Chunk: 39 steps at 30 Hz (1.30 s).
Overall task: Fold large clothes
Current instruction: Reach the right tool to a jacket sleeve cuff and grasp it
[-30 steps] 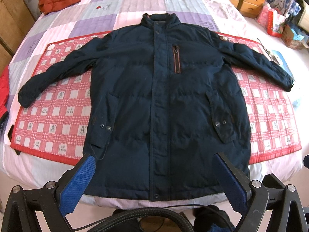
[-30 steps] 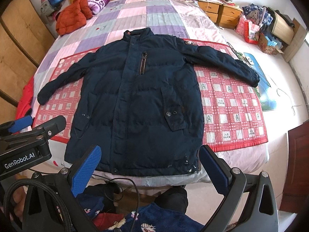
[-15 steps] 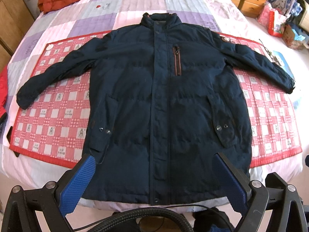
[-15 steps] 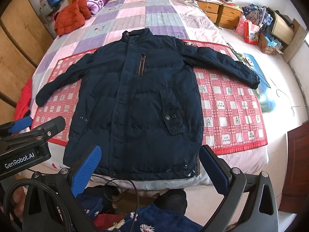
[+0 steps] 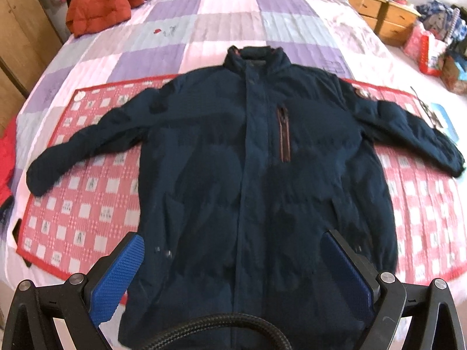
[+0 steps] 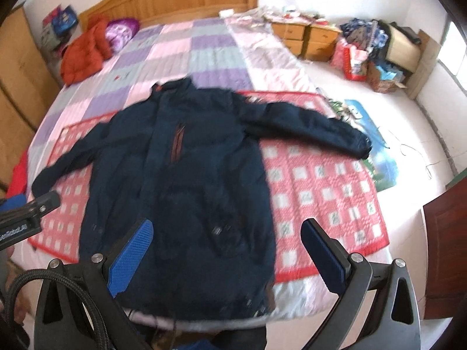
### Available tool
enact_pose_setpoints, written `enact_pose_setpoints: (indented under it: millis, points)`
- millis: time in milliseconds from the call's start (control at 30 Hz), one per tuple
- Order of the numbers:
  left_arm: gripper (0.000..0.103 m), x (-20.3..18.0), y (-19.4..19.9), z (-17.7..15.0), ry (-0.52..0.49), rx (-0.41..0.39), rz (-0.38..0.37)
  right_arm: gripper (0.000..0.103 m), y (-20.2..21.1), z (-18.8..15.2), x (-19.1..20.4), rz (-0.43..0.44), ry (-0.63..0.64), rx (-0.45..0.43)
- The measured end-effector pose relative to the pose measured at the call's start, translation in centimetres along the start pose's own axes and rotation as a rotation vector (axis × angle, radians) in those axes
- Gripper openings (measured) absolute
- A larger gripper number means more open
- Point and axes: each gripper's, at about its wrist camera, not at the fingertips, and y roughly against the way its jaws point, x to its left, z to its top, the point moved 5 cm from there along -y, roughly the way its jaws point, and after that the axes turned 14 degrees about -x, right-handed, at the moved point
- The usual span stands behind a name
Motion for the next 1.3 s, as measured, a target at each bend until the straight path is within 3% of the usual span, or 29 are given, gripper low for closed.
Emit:
enact_pose_setpoints:
  millis: [167,367,533,733,867,1000,1133,1300]
  points:
    - [0.099,-1.5,-3.5,2.4,0.005,-0.035,0.015,0.103,-5.0,3.7,-6.5,-0.068,-0.048,-0.093]
    - [0.099,-6.6,-9.2,4.3,-0.03,-0.063,0.006,0.103,-13.4,4.6,-16.7,-0.197,-0.107,-0.135]
    - [0.099,-15.0,-15.1,4.1,-0.067,-0.054,-0.059,0.103,-20.2,3.2,-25.0,-0.291,-0.105,-0.123]
    - [0.099,-28.9,-22.6,2.9,-0.154,-0.044,-0.146,0.103,-26.5,0.6,-32.2,-0.325,-0.054,-0.103]
    - [0.099,-34.2,-26.0,1.9,-0.185,-0.02,-0.165,0.103,-30.0,-0.7,-35.6,-0.297,-0.078,-0.096]
    - [0.099,-35.5,-26.9,1.5,-0.18,-0.053,-0.157,0.103,-33.7,-1.9,-39.0,-0.277,-0.128,-0.087]
    - [0.099,-36.4,-28.5,0.9,-0.18,-0.029,-0.137,0.103,-35.5,-3.2,-40.8,-0.281,-0.153,-0.063]
    - [0.099,-36.6,-29.0,0.4,-0.163,-0.03,-0.125,0.103,-37.4,-4.5,-42.0,-0.325,-0.038,-0.058]
